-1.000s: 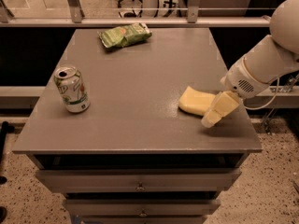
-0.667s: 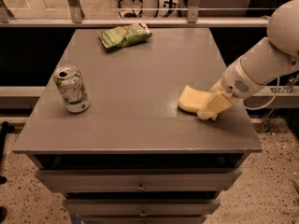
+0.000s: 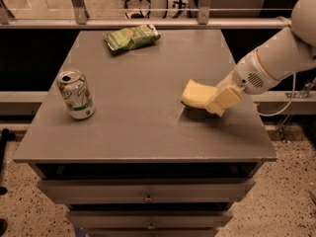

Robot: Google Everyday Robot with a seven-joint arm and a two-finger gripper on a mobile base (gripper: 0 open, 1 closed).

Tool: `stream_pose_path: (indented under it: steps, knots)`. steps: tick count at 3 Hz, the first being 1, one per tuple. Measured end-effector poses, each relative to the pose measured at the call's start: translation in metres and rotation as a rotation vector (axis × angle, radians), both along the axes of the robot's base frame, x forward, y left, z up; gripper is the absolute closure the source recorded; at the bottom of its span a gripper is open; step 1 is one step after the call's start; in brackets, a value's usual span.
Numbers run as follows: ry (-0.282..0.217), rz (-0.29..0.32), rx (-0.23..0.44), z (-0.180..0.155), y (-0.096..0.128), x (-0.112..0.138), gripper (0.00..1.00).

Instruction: Pick sponge

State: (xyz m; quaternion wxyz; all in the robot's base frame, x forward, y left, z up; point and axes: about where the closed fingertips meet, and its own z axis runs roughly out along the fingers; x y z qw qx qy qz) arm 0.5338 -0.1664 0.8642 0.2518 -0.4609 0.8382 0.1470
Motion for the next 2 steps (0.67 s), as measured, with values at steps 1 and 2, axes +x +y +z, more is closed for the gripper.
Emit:
stream_pose_path:
  steps: [1, 2]
  knots:
    - [-0.069, 0.042, 0.110, 0.050, 0.024, -0.002, 1.00]
    - [-0.086, 0.057, 0.146, 0.065, 0.033, -0.004, 1.00]
